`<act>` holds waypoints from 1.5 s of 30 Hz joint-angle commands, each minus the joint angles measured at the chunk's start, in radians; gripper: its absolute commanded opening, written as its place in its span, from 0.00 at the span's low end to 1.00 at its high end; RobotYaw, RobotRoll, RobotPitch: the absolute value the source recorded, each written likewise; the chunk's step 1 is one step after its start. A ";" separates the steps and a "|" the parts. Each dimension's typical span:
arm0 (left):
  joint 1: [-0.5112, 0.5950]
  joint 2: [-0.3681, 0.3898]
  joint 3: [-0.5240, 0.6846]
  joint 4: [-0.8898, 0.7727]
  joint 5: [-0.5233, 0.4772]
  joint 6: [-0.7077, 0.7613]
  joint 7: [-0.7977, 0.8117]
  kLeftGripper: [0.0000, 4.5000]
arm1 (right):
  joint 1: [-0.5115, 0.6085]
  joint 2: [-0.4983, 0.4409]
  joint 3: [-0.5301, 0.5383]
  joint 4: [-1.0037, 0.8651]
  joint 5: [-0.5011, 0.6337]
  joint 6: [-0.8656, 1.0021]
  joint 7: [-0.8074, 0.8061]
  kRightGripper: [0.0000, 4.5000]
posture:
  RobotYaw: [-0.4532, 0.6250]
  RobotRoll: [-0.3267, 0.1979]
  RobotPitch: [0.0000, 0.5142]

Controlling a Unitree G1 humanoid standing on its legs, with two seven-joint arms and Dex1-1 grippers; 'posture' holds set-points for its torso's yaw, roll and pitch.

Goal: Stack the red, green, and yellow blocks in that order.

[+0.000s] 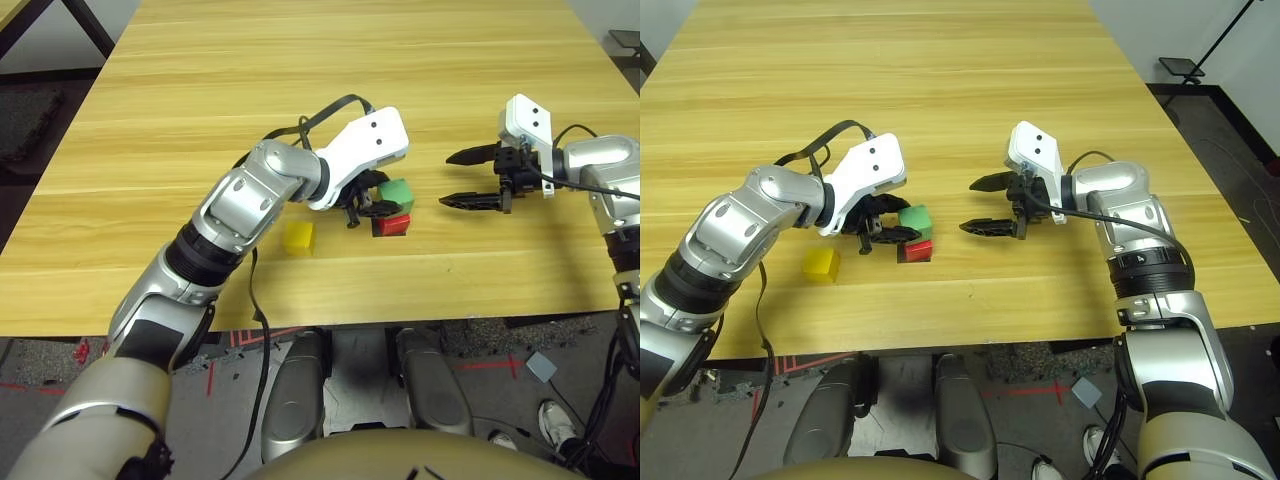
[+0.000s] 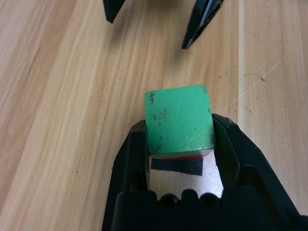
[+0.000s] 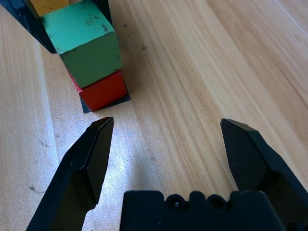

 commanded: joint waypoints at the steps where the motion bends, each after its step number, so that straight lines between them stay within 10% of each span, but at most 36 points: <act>1: 0.014 0.002 -0.020 -0.026 -0.004 0.012 -0.006 0.45 | 0.004 -0.007 -0.012 -0.006 0.006 0.007 -0.005 1.00 | 0.59 0.68 0.40; 8: 0.025 0.004 -0.028 -0.023 0.003 0.004 -0.007 0.45 | -0.001 -0.001 -0.009 0.000 0.011 0.006 -0.010 1.00 | 0.59 0.69 0.40; 16: 0.031 0.022 0.017 -0.074 -0.017 -0.024 -0.019 0.99 | -0.005 -0.003 -0.015 0.023 0.010 -0.009 -0.014 1.00 | 0.60 0.69 0.38; 28: 0.245 0.520 0.166 -0.190 -0.065 -0.240 -0.318 0.99 | -0.009 -0.035 -0.061 0.125 0.003 -0.058 -0.029 1.00 | 0.62 0.68 0.35; 42: 0.329 0.432 0.125 0.026 0.121 -0.535 -0.296 0.99 | -0.003 -0.052 -0.076 0.124 0.005 -0.050 -0.037 1.00 | 0.59 0.65 0.36; 45: 0.346 0.424 0.129 0.005 0.122 -0.510 -0.296 0.85 | -0.001 -0.055 -0.078 0.122 0.004 -0.045 -0.039 1.00 | 0.59 0.65 0.36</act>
